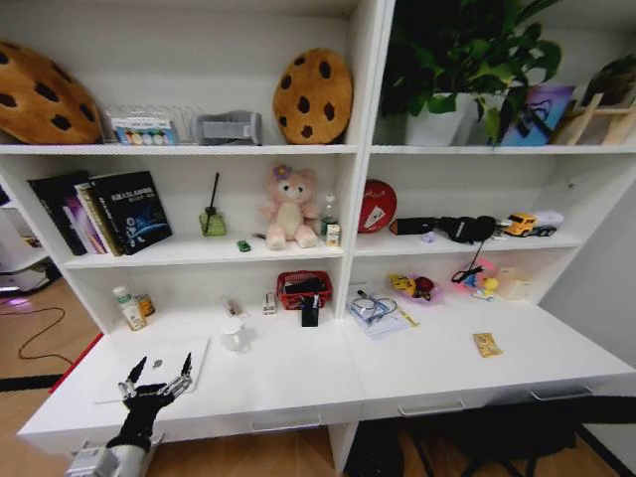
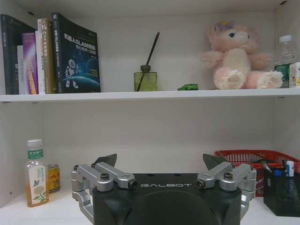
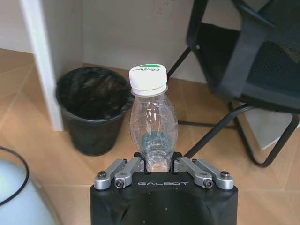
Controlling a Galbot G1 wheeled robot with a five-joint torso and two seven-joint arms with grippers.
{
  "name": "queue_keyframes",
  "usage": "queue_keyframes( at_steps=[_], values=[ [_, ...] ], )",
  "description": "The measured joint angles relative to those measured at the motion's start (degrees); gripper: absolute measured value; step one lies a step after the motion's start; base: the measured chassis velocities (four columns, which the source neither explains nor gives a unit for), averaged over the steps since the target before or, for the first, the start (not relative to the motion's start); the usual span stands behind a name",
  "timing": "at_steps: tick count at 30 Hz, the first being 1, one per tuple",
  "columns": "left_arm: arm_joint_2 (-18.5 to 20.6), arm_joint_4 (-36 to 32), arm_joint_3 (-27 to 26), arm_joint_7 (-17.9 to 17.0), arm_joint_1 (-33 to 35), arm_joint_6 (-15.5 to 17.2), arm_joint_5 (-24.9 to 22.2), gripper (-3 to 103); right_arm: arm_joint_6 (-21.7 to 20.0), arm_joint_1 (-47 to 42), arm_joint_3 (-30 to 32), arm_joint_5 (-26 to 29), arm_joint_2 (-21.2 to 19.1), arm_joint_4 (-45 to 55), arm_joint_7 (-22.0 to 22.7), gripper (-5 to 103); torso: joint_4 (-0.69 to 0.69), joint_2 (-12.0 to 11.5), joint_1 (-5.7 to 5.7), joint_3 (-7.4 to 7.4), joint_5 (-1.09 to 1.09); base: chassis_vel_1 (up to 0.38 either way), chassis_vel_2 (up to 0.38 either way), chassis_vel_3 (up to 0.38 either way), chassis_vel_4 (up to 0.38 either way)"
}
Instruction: Organize the objects on the table.
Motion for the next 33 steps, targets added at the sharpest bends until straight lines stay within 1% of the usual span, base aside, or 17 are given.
queue_keyframes(
  at_steps=[2,3,5,6,7,8,9,11,12,13,18,22,24,25,27,30,33],
  values=[
    [0.00,0.00,0.01,0.00,0.00,0.00,0.00,100,0.60,3.24,-0.56,-1.42,0.36,-2.79,-0.64,23,-0.01,-0.01,0.00,0.00,0.02,-0.079,-0.154,0.125,0.120],
    [0.00,0.00,0.01,0.00,0.00,0.00,0.00,100,0.60,3.24,-0.56,-1.42,0.36,-2.79,-0.64,23,-0.01,-0.01,0.00,0.00,0.02,-0.023,-0.154,0.089,0.059],
    [0.00,0.00,0.01,0.00,-0.01,0.00,0.00,100,3.29,7.36,-1.20,-4.18,1.19,-7.06,-2.82,23,-0.06,0.00,0.00,0.00,0.01,-0.005,-0.044,0.045,-0.017],
    [0.00,0.00,0.01,0.00,-0.01,0.00,0.00,100,3.29,7.36,-1.20,-4.18,1.19,-7.06,-2.82,23,-0.06,0.00,0.00,0.00,0.01,0.000,0.000,0.000,0.000],
    [0.01,0.00,0.01,0.01,-0.01,0.00,0.00,100,5.16,10.49,-1.56,-6.18,2.16,-10.05,-4.37,23,-0.07,-0.01,0.02,0.01,-0.03,-0.048,0.063,-0.017,-0.055],
    [0.01,0.00,0.01,0.00,-0.01,0.00,0.00,100,6.63,12.85,-2.04,-7.86,3.02,-12.10,-5.24,22,-0.06,-0.01,0.02,0.00,-0.01,0.007,0.063,-0.027,-0.065],
    [0.01,0.00,0.01,0.00,-0.01,0.00,0.00,100,6.63,12.85,-2.04,-7.86,3.02,-12.10,-5.24,22,-0.06,-0.01,0.02,0.00,-0.01,0.007,0.063,-0.027,-0.065],
    [0.02,0.00,-0.02,-0.01,-0.01,0.00,0.00,100,7.96,16.48,-2.42,-10.98,4.63,-14.53,-6.10,22,0.00,-0.01,0.02,0.00,0.01,0.049,0.105,-0.022,-0.058],
    [0.01,0.00,-0.03,-0.02,-0.01,0.00,0.00,100,7.77,17.91,-2.53,-12.12,5.41,-15.09,-6.51,22,0.01,-0.01,0.02,0.00,-0.03,0.066,0.085,-0.017,-0.019],
    [0.02,0.00,-0.03,-0.02,-0.01,0.00,0.00,100,7.16,19.21,-2.69,-12.52,6.14,-15.50,-6.81,22,-0.02,-0.01,0.02,0.00,-0.01,0.066,0.034,-0.024,-0.019],
    [0.01,0.00,-0.02,-0.02,-0.01,0.00,0.00,100,5.21,23.19,-2.51,-12.83,8.00,-16.71,-7.48,22,-0.04,0.00,0.01,0.00,0.00,0.013,0.007,-0.005,-0.004],
    [0.01,0.00,-0.01,-0.02,-0.01,0.00,0.00,100,4.09,25.61,-2.55,-12.12,8.50,-17.45,-7.53,22,-0.04,0.00,0.00,0.00,-0.01,0.000,0.000,0.000,0.000],
    [0.01,0.00,-0.01,-0.02,-0.01,0.00,0.00,100,2.28,27.47,-2.39,-10.34,9.07,-17.53,-7.49,22,-0.03,0.00,0.00,0.00,0.00,0.000,0.000,0.000,0.000],
    [0.01,0.00,-0.01,-0.02,-0.01,0.00,0.00,100,2.28,27.47,-2.39,-10.34,9.07,-17.53,-7.49,22,-0.03,0.00,0.00,0.00,0.00,0.000,0.000,0.000,0.000],
    [0.01,0.00,-0.01,-0.02,-0.01,0.00,0.00,100,0.89,28.79,-2.33,-8.65,9.21,-17.30,-7.82,22,-0.04,0.00,0.01,0.00,-0.01,0.000,0.000,0.000,0.000],
    [0.01,0.00,-0.01,-0.02,-0.01,0.00,0.00,100,0.18,30.25,-2.40,-7.70,9.17,-17.47,-8.70,22,-0.03,0.00,0.01,0.00,0.00,0.000,0.000,0.000,0.000],
    [0.01,0.00,0.00,-0.01,0.00,0.00,0.00,100,0.19,32.27,-2.42,-7.62,9.13,-18.81,-10.90,22,-0.03,0.00,0.01,0.00,0.00,0.000,0.000,0.000,0.000]
  ],
)
